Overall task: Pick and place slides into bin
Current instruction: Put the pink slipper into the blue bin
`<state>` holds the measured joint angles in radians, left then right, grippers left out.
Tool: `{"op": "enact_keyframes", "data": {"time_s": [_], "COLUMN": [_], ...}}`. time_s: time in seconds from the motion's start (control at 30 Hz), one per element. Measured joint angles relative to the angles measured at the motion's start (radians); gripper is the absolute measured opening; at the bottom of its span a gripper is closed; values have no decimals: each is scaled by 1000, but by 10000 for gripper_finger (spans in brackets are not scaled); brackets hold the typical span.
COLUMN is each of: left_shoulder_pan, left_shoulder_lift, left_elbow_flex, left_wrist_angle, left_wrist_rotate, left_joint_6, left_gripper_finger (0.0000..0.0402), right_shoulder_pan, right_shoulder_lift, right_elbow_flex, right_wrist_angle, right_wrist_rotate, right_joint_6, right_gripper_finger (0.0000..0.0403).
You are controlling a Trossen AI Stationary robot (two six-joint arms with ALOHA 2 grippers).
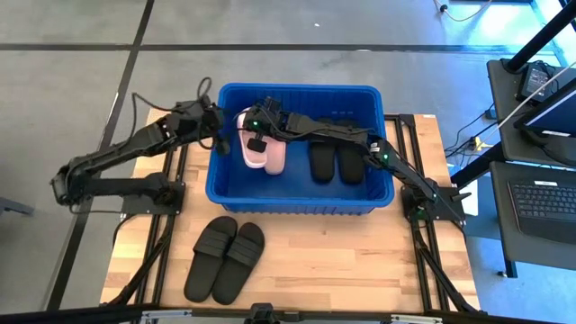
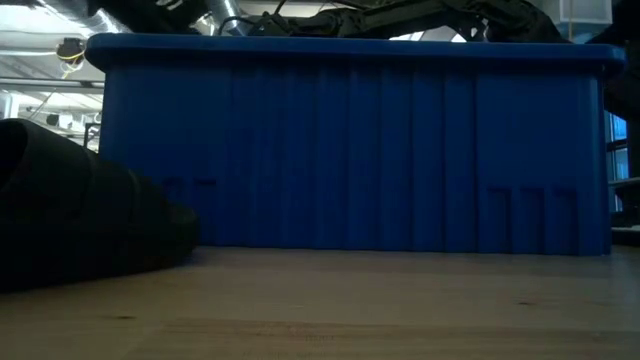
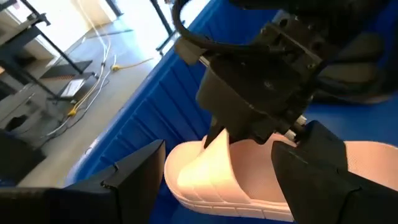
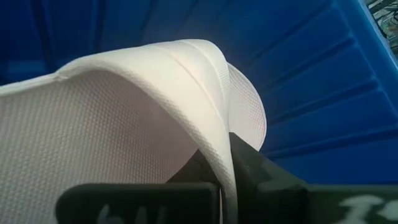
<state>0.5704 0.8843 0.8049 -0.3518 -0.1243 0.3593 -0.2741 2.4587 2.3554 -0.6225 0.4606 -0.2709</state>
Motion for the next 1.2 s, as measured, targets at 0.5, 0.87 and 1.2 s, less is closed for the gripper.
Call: {"op": "enact_keyframes", "data": {"time_s": [0.5, 0.87, 1.2], "left_shoulder_pan": [-111, -121, -119], "left_shoulder_lift": [181, 189, 108], "left_elbow_flex": [52, 52, 49], "left_wrist_angle": [-43, -32, -79], "left_wrist_rotate": [-212, -282, -246], "left_joint_6": [-17, -11, 21], "left_gripper_finger": [290, 290, 290], "right_shoulder_pan": [-3, -3, 1], "right_shoulder_lift": [-1, -1, -3], "right_elbow_flex": [0, 0, 2], "right_wrist_angle": [-8, -7, -1], "right_wrist_rotate": [4, -22, -49], "right_joint_6": [-2, 0, 0], "right_gripper_finger": [16, 16, 16]}}
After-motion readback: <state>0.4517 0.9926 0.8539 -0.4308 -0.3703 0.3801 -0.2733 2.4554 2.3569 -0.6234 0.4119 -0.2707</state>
